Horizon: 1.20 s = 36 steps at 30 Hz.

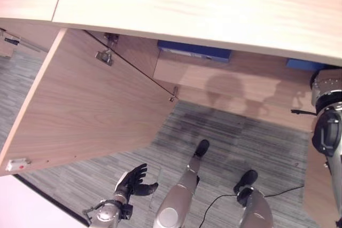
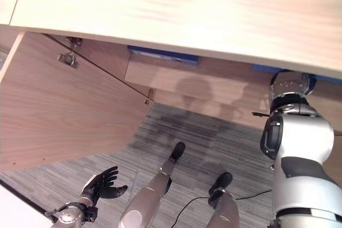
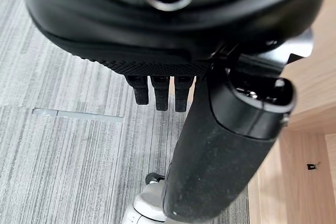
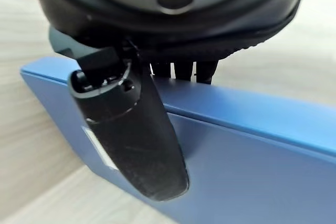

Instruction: Put the empty folder in the office cabinet

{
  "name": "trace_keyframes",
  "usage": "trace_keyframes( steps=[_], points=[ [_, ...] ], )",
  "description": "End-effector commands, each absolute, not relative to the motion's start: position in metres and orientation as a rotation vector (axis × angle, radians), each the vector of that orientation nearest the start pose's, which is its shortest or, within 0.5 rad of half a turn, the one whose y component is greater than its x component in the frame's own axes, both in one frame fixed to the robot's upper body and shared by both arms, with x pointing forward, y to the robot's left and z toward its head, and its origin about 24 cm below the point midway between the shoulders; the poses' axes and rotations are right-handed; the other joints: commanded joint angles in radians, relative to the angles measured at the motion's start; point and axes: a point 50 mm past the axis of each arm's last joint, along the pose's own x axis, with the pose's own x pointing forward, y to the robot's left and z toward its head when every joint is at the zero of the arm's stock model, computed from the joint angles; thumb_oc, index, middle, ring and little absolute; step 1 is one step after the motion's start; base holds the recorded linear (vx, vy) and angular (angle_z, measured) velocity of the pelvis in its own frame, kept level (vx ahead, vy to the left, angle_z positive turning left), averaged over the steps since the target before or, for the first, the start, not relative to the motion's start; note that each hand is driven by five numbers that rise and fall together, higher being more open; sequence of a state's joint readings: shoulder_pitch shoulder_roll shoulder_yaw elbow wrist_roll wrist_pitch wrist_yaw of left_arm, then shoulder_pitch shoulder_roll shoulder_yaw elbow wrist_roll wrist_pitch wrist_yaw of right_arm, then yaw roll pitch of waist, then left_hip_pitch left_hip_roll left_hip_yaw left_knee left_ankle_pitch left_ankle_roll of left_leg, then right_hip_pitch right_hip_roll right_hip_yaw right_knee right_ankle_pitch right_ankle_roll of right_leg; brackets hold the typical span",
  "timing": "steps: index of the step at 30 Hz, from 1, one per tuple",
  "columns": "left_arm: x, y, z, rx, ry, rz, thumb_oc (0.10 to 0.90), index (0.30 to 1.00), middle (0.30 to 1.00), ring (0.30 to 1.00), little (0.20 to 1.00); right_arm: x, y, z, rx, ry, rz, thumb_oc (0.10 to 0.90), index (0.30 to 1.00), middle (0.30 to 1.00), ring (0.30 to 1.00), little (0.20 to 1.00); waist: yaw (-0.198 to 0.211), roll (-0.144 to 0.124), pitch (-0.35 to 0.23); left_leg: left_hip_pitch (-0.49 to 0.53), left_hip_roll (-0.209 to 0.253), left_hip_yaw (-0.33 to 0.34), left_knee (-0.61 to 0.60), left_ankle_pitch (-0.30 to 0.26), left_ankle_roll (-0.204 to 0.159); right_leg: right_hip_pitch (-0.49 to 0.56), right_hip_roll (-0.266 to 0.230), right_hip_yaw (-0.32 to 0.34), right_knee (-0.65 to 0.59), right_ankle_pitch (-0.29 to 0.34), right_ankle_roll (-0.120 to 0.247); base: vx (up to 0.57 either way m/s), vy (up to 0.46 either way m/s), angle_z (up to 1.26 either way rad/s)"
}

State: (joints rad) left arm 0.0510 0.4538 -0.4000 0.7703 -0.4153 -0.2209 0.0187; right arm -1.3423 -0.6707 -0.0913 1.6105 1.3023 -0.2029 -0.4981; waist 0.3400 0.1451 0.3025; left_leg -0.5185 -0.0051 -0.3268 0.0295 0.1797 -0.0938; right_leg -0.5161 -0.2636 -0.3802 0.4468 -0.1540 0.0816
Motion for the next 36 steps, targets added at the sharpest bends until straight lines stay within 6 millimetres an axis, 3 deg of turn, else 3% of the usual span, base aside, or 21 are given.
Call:
trace_keyframes(
  steps=[1,11,23,29,30,33,36],
  points=[
    [0.160,0.268,-0.099,0.330,0.701,0.010,0.800,0.900,0.900,0.900,0.900,0.344,-0.379,0.189,0.935,-0.037,-1.150,0.800,0.900,0.900,0.900,0.900,0.037,-0.026,0.015,0.154,0.041,-0.009,-0.021,-0.215,-0.033,0.211,0.049,-0.043,-0.161,-0.083,0.063,0.03,-0.031,0.14],
    [0.152,0.259,-0.108,0.309,0.733,0.020,0.800,0.900,0.900,0.900,0.900,0.331,-0.381,0.144,0.944,0.068,-1.259,0.800,0.900,0.900,0.900,0.900,0.059,-0.053,-0.038,0.229,0.052,-0.045,-0.103,-0.177,-0.042,0.313,0.069,-0.096,-0.240,-0.066,0.060,0.02,0.002,0.13],
    [0.148,0.255,-0.114,0.261,0.757,0.055,0.800,0.900,0.900,0.900,0.900,0.337,-0.368,0.122,0.879,0.096,-1.175,0.800,0.900,0.900,0.900,0.900,0.064,-0.063,-0.067,0.239,0.054,-0.060,-0.117,-0.167,-0.046,0.355,0.077,-0.113,-0.286,-0.050,0.062,0.00,0.036,0.02],
    [0.149,0.259,-0.114,0.210,0.754,0.112,0.800,0.900,0.900,0.900,0.900,0.357,-0.352,0.143,0.830,-0.023,-1.005,0.800,0.900,0.900,0.900,0.900,0.058,-0.071,-0.069,0.235,0.057,-0.058,-0.117,-0.165,-0.047,0.350,0.076,-0.115,-0.286,-0.046,0.062,0.00,0.013,-0.01],
    [0.148,0.263,-0.113,0.190,0.755,0.134,0.800,0.900,0.900,0.900,0.900,0.364,-0.349,0.159,0.763,-0.075,-0.920,0.800,0.900,0.900,0.900,0.900,0.056,-0.071,-0.068,0.230,0.056,-0.057,-0.117,-0.162,-0.047,0.340,0.075,-0.111,-0.283,-0.043,0.063,-0.02,0.041,-0.02],
    [0.145,0.264,-0.114,0.176,0.760,0.139,0.800,0.900,0.900,0.900,0.900,0.368,-0.350,0.177,0.709,-0.126,-0.868,0.800,0.900,0.900,0.900,0.900,0.054,-0.069,-0.066,0.226,0.057,-0.054,-0.117,-0.158,-0.048,0.333,0.074,-0.109,-0.281,-0.041,0.063,-0.02,0.044,-0.02],
    [0.139,0.266,-0.116,0.162,0.777,0.139,0.800,0.900,0.900,0.900,0.900,0.370,-0.354,0.209,0.640,-0.214,-0.814,0.800,0.900,0.900,0.900,0.900,0.051,-0.063,-0.066,0.219,0.057,-0.050,-0.117,-0.154,-0.050,0.322,0.071,-0.102,-0.280,-0.038,0.063,-0.02,0.037,-0.07]
  ],
)
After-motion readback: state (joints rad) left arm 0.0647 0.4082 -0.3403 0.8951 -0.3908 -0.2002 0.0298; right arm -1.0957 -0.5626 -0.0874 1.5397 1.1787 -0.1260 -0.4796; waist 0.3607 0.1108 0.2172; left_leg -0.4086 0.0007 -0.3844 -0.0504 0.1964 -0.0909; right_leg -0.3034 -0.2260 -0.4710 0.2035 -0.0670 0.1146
